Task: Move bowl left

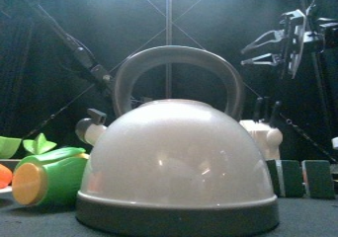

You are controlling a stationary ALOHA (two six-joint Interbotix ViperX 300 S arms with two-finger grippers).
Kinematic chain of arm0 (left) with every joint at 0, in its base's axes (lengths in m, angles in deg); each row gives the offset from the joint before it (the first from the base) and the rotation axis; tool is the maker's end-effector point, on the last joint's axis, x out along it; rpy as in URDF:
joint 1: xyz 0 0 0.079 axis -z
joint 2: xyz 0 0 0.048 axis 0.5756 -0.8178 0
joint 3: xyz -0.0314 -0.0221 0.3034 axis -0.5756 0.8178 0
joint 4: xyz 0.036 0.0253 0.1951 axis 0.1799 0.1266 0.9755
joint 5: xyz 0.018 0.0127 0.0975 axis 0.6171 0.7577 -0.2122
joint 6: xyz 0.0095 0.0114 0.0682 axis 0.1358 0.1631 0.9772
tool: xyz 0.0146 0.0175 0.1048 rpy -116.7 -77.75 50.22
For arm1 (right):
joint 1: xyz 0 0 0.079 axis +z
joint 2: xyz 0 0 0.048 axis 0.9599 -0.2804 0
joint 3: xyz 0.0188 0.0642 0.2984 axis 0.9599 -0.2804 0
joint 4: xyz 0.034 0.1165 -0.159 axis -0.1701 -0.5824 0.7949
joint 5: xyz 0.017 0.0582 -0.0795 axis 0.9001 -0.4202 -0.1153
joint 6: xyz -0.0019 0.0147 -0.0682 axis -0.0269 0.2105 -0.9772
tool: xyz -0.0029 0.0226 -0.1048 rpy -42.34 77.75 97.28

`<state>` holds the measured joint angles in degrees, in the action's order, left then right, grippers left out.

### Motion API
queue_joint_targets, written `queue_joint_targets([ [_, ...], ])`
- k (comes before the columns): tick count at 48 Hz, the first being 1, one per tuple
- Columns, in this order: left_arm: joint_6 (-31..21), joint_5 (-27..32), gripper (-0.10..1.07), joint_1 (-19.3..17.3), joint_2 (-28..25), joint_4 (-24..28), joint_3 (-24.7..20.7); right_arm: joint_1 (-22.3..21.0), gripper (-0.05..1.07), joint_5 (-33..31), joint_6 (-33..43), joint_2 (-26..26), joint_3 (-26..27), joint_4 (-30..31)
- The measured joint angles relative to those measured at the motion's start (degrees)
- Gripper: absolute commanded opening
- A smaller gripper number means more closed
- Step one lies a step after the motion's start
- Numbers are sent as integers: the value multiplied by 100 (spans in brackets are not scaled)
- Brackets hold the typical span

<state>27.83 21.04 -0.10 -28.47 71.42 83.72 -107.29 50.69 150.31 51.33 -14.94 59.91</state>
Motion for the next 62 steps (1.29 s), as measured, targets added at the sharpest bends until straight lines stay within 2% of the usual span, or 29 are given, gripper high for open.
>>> queue_joint_targets([
  [16, 0, 343, 44, 0, 229, 18, 70, 0, 74, 0, -9, 0, -26, 0],
  [25, 0, 448, 44, -105, 466, 44, 343, 0, 74, -9, -9, 0, -26, -18],
  [44, 0, 439, 43, -809, 1099, 299, 1063, -53, 74, 0, 0, -53, -44, -26],
  [62, -9, 9, 43, -1345, 1749, 299, 1907, -88, 74, 0, 0, -70, -44, -35],
])
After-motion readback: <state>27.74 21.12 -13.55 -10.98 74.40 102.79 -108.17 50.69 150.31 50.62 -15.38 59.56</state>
